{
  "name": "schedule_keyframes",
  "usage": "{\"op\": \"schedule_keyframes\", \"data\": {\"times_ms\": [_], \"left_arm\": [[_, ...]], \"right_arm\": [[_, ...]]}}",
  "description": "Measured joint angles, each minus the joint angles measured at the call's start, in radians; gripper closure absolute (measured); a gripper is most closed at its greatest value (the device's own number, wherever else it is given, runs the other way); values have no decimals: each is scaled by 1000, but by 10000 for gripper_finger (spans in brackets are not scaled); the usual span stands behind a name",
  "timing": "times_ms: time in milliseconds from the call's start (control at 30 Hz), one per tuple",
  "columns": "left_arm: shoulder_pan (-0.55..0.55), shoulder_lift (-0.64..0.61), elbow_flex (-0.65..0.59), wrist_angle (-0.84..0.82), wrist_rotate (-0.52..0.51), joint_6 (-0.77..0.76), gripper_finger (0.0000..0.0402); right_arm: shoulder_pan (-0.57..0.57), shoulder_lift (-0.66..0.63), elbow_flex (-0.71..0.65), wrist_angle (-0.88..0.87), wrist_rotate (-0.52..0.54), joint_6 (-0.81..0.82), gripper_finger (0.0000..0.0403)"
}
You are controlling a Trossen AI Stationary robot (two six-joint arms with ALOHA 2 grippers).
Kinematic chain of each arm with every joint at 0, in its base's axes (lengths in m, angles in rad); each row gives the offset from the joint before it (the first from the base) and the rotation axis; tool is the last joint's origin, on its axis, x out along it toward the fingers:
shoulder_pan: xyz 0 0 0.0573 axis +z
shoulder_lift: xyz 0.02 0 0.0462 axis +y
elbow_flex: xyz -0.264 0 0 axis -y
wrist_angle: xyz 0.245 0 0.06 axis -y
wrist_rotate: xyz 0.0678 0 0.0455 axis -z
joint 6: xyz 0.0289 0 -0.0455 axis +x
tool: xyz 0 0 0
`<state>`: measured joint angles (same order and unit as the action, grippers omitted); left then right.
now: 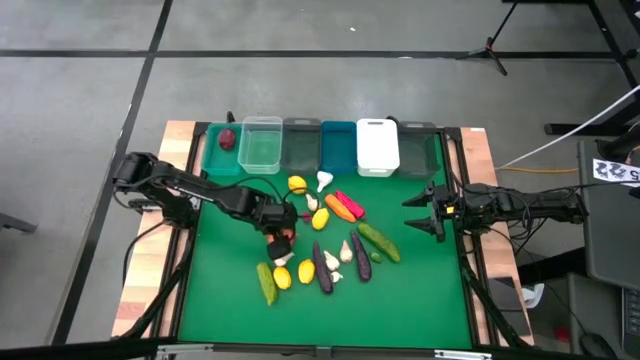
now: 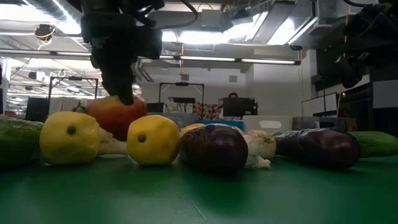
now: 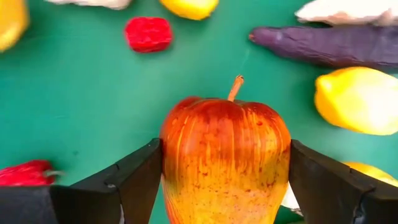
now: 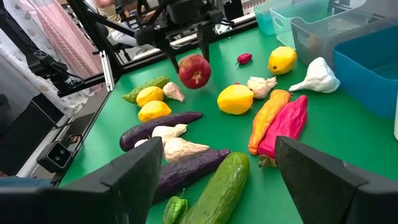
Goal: Sort produce into baskets
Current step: Put the red apple into the green bin
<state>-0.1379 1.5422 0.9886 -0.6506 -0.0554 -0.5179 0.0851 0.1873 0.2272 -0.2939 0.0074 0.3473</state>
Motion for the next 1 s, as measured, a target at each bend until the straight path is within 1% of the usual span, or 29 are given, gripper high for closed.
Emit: {"op": "schedule_keyframes", "data": {"times_ms": [167,333,500,700,1000], "left_arm": [[33,-71,2,-55,-50,-36,105],[88,-174,4,-150,-112,-106,106],[155,-278,4,-244,-239,-187,106],[265,-372,4,-342,-356,-266,97],[435,-411,5,-464,-566,-355,97]], "right_arm": [[0,0,0,0,0,0,93],[0,0,0,0,0,0,93],[0,0,0,0,0,0,93],[0,0,0,0,0,0,93],[0,0,0,0,0,0,93]]}}
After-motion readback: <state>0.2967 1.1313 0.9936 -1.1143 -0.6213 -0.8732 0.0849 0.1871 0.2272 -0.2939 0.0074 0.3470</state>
